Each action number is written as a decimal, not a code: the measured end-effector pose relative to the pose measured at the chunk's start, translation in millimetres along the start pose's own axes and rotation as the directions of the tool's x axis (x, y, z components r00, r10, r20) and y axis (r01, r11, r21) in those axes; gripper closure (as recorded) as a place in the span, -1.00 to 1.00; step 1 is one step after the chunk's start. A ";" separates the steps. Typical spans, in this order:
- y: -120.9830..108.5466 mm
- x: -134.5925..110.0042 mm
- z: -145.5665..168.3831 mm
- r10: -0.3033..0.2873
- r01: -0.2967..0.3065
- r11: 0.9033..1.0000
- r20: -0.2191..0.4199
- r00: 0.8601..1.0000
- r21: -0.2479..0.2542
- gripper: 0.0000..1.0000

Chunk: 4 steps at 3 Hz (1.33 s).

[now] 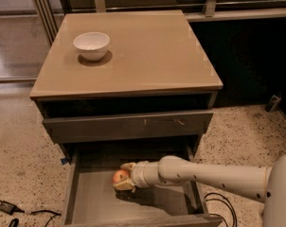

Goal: Pick apple from middle drawer and place on counter

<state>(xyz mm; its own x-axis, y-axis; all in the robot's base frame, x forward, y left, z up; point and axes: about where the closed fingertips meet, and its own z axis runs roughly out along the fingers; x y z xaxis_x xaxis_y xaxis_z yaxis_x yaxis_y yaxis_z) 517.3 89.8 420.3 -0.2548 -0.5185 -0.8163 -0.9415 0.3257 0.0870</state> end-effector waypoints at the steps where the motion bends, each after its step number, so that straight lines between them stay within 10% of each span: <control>1: 1.0 -25.7 -30.2 -0.036 0.036 0.999 0.035 0.999 0.013 1.00; 4: -1.1 -143.9 -168.8 -0.196 0.191 0.980 0.109 0.975 0.053 1.00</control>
Offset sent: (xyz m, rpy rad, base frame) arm 0.0039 -0.0485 0.1528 0.0923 -0.1779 0.0315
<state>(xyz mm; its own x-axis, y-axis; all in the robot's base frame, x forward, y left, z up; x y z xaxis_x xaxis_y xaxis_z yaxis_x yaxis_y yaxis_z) 517.7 30.6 634.1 -0.0402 -0.4832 -0.8746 -0.9598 0.2620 -0.1007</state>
